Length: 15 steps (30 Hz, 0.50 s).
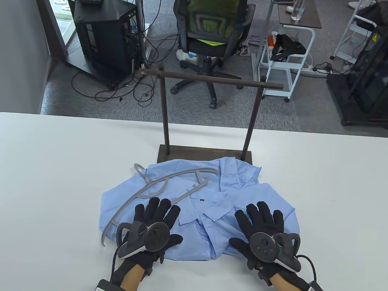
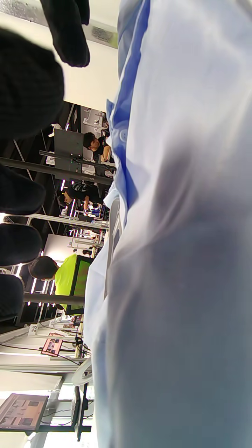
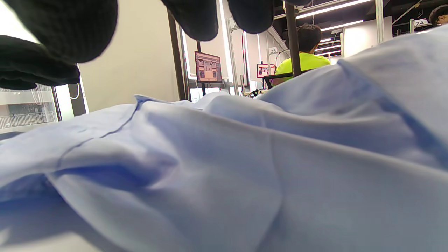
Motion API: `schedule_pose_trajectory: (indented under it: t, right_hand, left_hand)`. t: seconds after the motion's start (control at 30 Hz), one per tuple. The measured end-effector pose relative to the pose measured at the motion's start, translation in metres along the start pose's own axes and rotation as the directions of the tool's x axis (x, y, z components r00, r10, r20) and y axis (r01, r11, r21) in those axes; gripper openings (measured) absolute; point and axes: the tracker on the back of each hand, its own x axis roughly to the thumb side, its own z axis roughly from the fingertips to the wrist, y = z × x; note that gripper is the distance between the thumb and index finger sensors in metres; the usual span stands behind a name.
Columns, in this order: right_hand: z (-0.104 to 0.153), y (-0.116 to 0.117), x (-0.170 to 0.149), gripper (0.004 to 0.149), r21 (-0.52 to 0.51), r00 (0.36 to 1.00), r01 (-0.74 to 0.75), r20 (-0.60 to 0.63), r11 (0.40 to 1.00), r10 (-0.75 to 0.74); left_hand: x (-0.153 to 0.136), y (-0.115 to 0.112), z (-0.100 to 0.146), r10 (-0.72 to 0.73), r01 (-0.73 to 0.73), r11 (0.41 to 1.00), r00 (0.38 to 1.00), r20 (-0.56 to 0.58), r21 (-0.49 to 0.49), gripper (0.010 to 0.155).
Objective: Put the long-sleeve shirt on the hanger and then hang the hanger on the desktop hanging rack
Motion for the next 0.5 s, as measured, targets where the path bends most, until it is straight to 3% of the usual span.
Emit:
schedule_pose_trajectory:
  t: [0.27, 0.5]
  right_hand:
    - [-0.007, -0.008, 0.003, 0.079, -0.022, 1.0, 0.005, -0.017, 1.0, -0.005]
    - [0.001, -0.013, -0.011, 0.079, -0.028, 0.998, 0.018, -0.065, 0.999, -0.02]
  left_hand:
    - [-0.001, 0.015, -0.003, -0.011, 0.012, 0.999, 1.0, -0.02, 0.044, 0.088]
    - [-0.029, 0.013, 0.002, 0.02, -0.014, 0.999, 0.993, -0.117, 0.052, 0.087]
